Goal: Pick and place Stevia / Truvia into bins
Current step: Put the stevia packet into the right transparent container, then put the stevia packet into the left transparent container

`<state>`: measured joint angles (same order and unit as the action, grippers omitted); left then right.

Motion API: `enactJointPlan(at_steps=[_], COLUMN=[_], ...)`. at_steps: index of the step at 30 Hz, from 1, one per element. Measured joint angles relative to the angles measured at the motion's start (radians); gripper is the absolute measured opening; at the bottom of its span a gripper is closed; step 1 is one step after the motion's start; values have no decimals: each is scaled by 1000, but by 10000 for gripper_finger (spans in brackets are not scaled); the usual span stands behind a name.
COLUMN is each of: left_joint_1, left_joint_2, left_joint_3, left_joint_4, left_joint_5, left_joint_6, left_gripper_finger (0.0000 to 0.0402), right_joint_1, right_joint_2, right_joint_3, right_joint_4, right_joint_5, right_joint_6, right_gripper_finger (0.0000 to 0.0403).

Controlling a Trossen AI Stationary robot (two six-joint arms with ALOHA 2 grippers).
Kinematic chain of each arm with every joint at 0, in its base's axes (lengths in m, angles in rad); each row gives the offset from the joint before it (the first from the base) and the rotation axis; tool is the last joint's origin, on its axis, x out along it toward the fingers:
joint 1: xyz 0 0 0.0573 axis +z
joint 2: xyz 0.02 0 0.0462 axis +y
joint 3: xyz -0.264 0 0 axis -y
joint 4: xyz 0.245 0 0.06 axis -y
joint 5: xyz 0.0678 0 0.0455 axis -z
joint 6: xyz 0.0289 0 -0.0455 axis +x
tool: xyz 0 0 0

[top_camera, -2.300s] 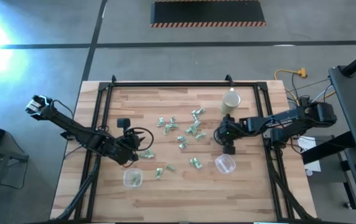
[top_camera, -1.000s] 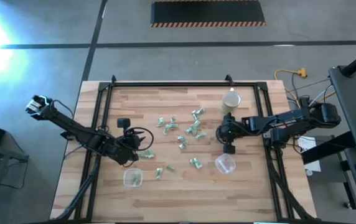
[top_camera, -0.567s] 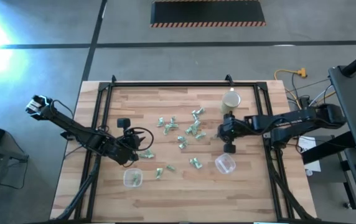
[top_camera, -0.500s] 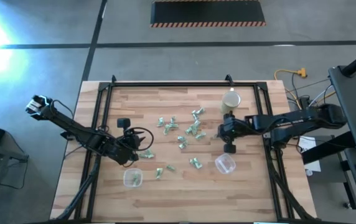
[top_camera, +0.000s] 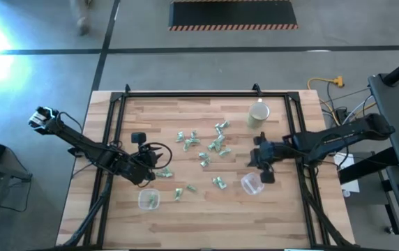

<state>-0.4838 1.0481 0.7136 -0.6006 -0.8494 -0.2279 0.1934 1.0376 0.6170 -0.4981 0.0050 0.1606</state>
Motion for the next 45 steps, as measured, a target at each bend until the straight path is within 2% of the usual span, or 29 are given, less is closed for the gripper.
enactJointPlan(at_steps=[7, 14, 20, 26, 39, 45], left_joint_1=[0, 0, 0, 0, 0, 4], left_joint_2=[0, 0, 0, 0, 0, 15], left_joint_3=[0, 0, 0, 0, 0, 0], left_joint_4=[23, 25, 25, 25, 26, 22], left_joint_5=[-1, 0, 0, 0, 0, 31], left_joint_6=[9, 9, 9, 8, 3, -3], left_gripper_finger=[89, 89, 89, 89, 89, 89], right_joint_1=[156, 236, 239, 241, 241, 241], right_joint_2=[-9, 59, 102, 103, 102, 98], right_joint_3=[0, -2, -2, -2, -2, 21], right_joint_4=[19, 58, 56, 52, 53, 58], right_joint_5=[-5, 22, 27, 75, 76, 87], right_joint_6=[131, 192, 232, 233, 244, 179], right_gripper_finger=[8, 8, 8, 11, 73, 84])
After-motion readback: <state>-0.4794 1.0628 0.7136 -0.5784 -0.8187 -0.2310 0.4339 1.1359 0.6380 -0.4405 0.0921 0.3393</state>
